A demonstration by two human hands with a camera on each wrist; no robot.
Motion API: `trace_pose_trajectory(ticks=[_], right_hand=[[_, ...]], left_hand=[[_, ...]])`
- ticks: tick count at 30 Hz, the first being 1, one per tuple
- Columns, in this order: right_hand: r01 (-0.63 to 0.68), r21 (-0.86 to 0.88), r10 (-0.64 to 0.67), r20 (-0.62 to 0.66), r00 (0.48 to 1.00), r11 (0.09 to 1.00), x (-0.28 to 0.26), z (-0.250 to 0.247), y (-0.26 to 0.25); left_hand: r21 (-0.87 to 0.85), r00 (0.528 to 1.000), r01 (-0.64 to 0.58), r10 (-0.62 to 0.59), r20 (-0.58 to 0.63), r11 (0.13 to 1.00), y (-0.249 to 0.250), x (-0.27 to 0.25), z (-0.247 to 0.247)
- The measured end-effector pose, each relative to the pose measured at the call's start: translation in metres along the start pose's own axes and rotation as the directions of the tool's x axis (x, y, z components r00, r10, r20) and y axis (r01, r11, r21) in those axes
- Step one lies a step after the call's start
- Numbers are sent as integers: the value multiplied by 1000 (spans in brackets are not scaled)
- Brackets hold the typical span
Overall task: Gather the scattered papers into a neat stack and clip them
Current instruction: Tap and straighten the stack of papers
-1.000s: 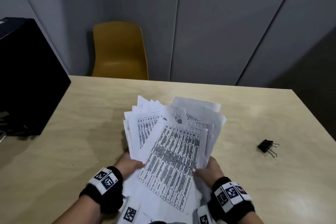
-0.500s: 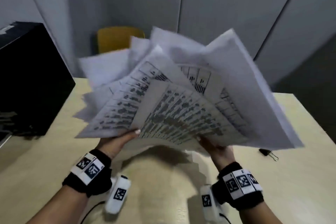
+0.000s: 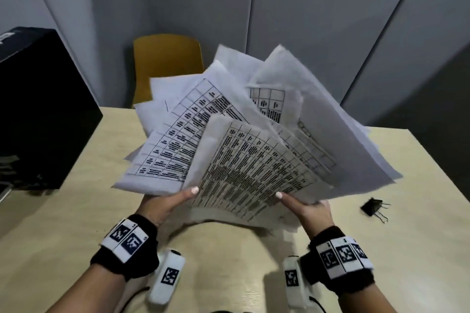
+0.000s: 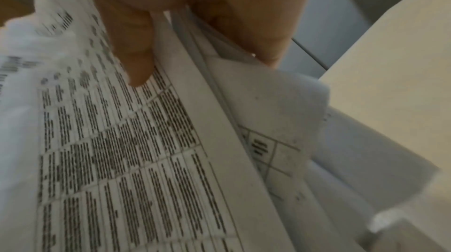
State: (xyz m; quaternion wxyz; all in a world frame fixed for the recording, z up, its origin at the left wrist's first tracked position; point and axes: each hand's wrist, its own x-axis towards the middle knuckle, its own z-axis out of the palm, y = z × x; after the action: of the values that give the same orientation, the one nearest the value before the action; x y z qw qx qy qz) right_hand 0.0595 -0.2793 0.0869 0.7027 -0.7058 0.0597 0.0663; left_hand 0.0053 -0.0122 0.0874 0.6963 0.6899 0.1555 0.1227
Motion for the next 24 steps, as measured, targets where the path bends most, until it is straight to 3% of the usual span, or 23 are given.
trace_pose_trajectory(ticks=[3, 6, 11, 13, 18, 21, 24], right_hand=[[-15, -22, 14, -38, 999, 1000, 3, 1, 2], [1, -23, -2, -41, 999, 1000, 6, 4, 2], [63, 15, -63, -8, 998, 998, 5, 2, -12], [81, 7, -81, 23, 996, 997, 5, -4, -18], [61, 102, -57, -37, 998, 993, 6, -7, -9], [128, 74, -130, 20, 991, 989, 9, 8, -7], [173, 104, -173, -13, 985, 979, 11, 7, -9]], left_hand=[[27, 999, -35, 35, 29, 999, -8, 2, 2], [-31, 998, 52, -54, -46, 998, -11, 2, 14], [14, 993, -82, 83, -87, 997, 5, 2, 16], [-18, 996, -79, 78, -50, 997, 10, 1, 6], [-37, 999, -6, 5, -39, 999, 9, -2, 0], [-62, 998, 6, -9, -58, 998, 11, -7, 16], [-151, 998, -6, -5, -70, 988, 17, -10, 17]])
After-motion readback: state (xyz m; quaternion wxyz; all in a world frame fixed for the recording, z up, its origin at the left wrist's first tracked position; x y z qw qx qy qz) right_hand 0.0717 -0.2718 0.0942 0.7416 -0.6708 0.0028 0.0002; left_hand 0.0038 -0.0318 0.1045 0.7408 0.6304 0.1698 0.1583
